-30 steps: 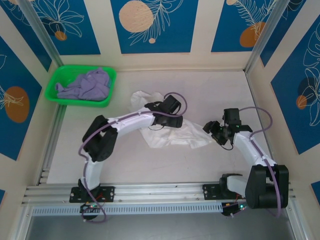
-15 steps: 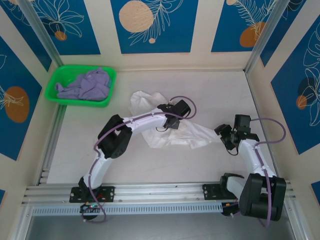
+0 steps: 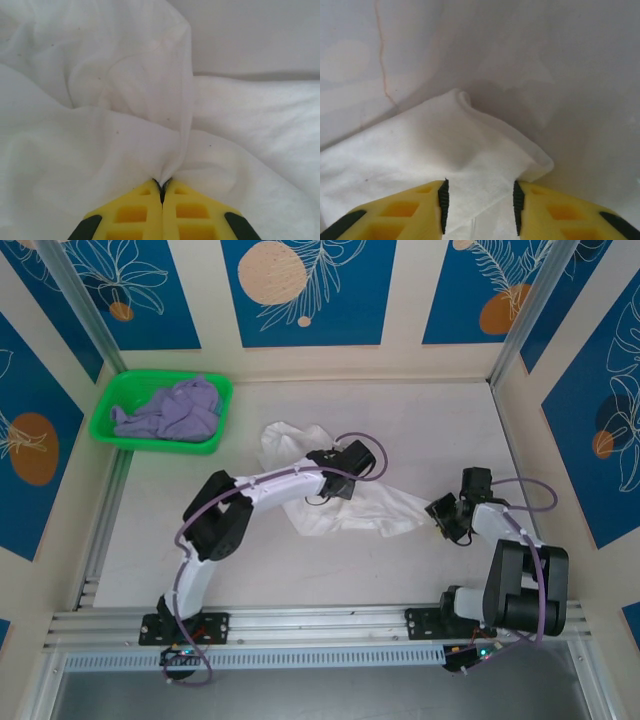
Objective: Fold and stack the t-shirts
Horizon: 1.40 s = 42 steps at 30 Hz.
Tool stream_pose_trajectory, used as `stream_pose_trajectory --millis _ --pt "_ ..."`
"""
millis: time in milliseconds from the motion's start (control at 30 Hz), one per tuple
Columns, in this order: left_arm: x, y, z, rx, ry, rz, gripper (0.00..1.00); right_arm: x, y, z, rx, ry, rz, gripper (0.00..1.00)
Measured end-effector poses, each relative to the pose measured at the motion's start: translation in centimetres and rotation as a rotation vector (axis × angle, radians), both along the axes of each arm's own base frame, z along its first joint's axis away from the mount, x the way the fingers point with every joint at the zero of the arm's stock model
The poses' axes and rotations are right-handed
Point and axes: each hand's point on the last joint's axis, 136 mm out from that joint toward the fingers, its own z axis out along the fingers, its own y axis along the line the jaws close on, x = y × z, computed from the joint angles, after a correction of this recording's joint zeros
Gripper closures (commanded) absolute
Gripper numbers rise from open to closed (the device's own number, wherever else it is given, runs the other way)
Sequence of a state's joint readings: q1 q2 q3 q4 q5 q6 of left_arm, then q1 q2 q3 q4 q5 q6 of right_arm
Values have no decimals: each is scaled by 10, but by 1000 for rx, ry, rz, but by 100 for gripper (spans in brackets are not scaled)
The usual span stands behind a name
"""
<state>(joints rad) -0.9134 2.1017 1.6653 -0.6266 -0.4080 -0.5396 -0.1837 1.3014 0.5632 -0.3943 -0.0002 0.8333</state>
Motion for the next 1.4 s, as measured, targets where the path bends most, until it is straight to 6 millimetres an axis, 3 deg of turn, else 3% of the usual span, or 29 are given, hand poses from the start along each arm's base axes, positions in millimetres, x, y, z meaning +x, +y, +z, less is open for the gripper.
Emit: stream_pose_trajectory --millis 133,233,367,500,700,733,833,933,1000,1100,1267,1400 --pt "-8 10 32 -87 -29 -5 100 5 4 -6 26 3 13 91" --pt "-16 18 65 -159 -67 -19 100 9 6 -3 35 -18 28 100" --pt "-28 34 105 -242 -128 -34 100 17 10 5 49 -69 49 100" --pt "-43 61 128 -287 -167 -25 96 25 21 27 51 -158 95 100" --pt "-70 134 134 -307 -218 78 81 39 65 75 41 -308 263 100" --pt "-75 151 132 -306 -227 114 69 40 74 82 42 -325 294 100" --pt "-87 208 119 -305 -251 261 68 42 94 95 41 -355 369 100" --pt "-103 256 100 -305 -251 391 25 38 105 95 41 -350 410 100" --pt "-115 273 88 -304 -232 437 19 35 106 93 34 -338 420 100" --pt "-127 266 79 -348 -164 398 16 33 104 91 17 -326 424 100" --pt "-140 216 64 -475 25 249 13 32 100 89 -10 -314 421 100" --pt "-157 173 40 -468 162 129 12 33 99 89 -17 -313 417 100"
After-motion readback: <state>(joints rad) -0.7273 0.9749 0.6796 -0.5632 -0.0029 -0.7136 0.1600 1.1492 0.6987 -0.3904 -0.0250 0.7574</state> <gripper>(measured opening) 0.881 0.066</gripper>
